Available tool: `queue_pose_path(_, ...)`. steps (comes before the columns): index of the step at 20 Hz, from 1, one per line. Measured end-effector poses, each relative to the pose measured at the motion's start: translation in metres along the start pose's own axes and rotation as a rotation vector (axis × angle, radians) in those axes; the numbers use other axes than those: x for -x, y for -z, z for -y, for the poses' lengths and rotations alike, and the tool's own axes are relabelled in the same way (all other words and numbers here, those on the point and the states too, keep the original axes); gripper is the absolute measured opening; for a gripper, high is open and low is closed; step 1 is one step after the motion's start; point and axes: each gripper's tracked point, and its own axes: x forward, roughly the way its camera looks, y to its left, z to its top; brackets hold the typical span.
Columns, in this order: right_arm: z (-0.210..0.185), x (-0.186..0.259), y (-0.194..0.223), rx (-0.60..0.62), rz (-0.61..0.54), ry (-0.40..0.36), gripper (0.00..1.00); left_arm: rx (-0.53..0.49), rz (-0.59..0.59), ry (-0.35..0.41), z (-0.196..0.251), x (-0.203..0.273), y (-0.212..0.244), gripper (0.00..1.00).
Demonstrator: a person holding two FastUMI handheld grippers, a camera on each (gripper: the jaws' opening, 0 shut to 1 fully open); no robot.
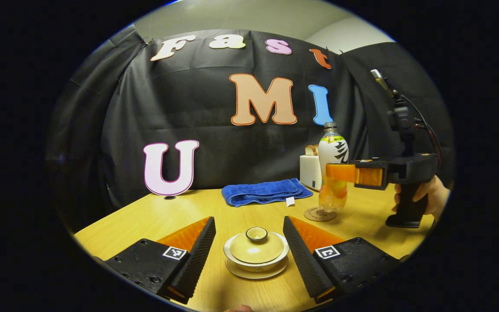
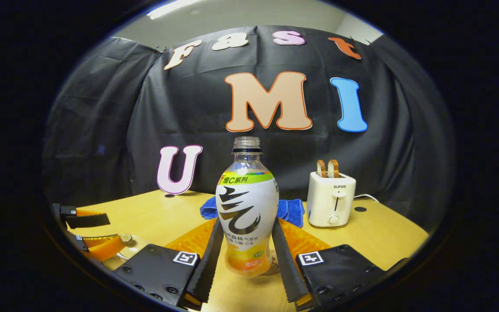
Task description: Open the teacup lid with one hand, grasp the water bottle and pour water into the teacup with the other hand; after pouring, place the water bottle on the coaster and then close the teacup lid.
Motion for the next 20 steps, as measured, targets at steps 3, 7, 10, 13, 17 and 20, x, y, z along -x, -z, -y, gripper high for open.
queue_pose_path(3, 0.013, -0.019, 0.004, -0.043, 0.000, 0.040, 0.71, 0.011, 0.009, -0.004, -0.004, 0.004, -0.003, 0.91)
queue_pose_path(7, 0.024, -0.039, 0.022, -0.023, -0.019, 0.087, 0.67, 0.020, 0.017, 0.001, -0.005, 0.009, -0.008, 0.92)
queue_pose_path(10, 0.022, -0.050, 0.036, -0.029, -0.048, 0.092, 0.69, 0.026, 0.034, 0.006, -0.004, 0.012, -0.013, 0.92)
queue_pose_path(13, 0.019, -0.054, 0.039, -0.011, -0.045, 0.092, 0.69, 0.027, 0.038, 0.011, -0.005, 0.013, -0.013, 0.92)
queue_pose_path(17, 0.015, -0.057, 0.043, 0.022, -0.037, 0.093, 0.69, 0.039, 0.032, 0.016, -0.004, 0.013, -0.011, 0.92)
queue_pose_path(20, 0.012, -0.055, 0.044, 0.036, -0.031, 0.097, 0.70, 0.039, 0.030, 0.012, -0.007, 0.015, -0.010, 0.92)
